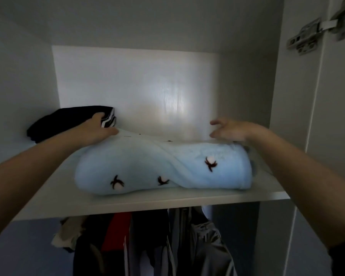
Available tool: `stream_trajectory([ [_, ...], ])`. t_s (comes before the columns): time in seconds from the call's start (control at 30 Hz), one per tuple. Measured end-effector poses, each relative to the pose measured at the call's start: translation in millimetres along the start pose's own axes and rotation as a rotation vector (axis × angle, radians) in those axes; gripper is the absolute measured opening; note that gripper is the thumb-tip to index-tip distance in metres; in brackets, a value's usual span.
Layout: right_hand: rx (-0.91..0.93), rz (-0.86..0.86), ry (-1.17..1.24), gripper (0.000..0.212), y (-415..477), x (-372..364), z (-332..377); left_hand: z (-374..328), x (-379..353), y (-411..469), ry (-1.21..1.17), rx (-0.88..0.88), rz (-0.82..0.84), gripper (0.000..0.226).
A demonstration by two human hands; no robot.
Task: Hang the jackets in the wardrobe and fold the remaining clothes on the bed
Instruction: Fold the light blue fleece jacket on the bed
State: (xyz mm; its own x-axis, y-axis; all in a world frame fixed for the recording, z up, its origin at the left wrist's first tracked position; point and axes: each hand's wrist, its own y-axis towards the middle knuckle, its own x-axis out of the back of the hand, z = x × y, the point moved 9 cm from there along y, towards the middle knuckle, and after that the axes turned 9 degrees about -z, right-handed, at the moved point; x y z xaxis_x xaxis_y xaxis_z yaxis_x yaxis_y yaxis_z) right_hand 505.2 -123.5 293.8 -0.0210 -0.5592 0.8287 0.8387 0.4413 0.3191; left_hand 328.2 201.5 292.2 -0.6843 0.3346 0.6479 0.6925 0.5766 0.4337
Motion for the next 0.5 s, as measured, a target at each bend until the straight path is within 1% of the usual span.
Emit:
stream_trajectory([
  [0.03,0.135,-0.053,0.045,0.054,-12,0,26,-28,7,-14,0.030,-0.200,-0.030,0.081],
  [0.1,0.441,-0.084,0.049,0.059,-55,-25,71,-67,-7,-62,0.181,-0.535,0.033,0.086],
  [0.13,0.563,-0.086,-0.018,0.064,-76,-43,84,-71,-20,-85,0.293,-0.663,0.054,0.093],
  [0.17,0.638,-0.083,-0.119,0.069,-89,-63,85,-66,-35,-99,0.444,-0.745,0.042,0.099],
  [0.2,0.674,-0.082,-0.242,0.073,-95,-78,79,-58,-46,-104,0.566,-0.809,0.003,0.104],
  [0.23,0.690,-0.096,-0.348,0.076,-92,-84,70,-51,-50,-103,0.666,-0.834,-0.039,0.105],
  [0.3,0.615,-0.085,-0.456,0.083,-76,-82,44,-36,-51,-90,0.762,-0.824,-0.069,0.104],
  [0.37,0.546,-0.083,-0.500,0.087,-63,-73,28,-27,-52,-81,0.778,-0.836,-0.044,0.105],
  [0.47,0.529,-0.150,-0.579,0.088,-48,-75,27,-27,-59,-69,0.776,-0.901,-0.048,0.106],
  [0.5,0.512,-0.159,-0.628,0.086,-43,-78,28,-29,-61,-64,0.786,-0.896,-0.041,0.105],
])
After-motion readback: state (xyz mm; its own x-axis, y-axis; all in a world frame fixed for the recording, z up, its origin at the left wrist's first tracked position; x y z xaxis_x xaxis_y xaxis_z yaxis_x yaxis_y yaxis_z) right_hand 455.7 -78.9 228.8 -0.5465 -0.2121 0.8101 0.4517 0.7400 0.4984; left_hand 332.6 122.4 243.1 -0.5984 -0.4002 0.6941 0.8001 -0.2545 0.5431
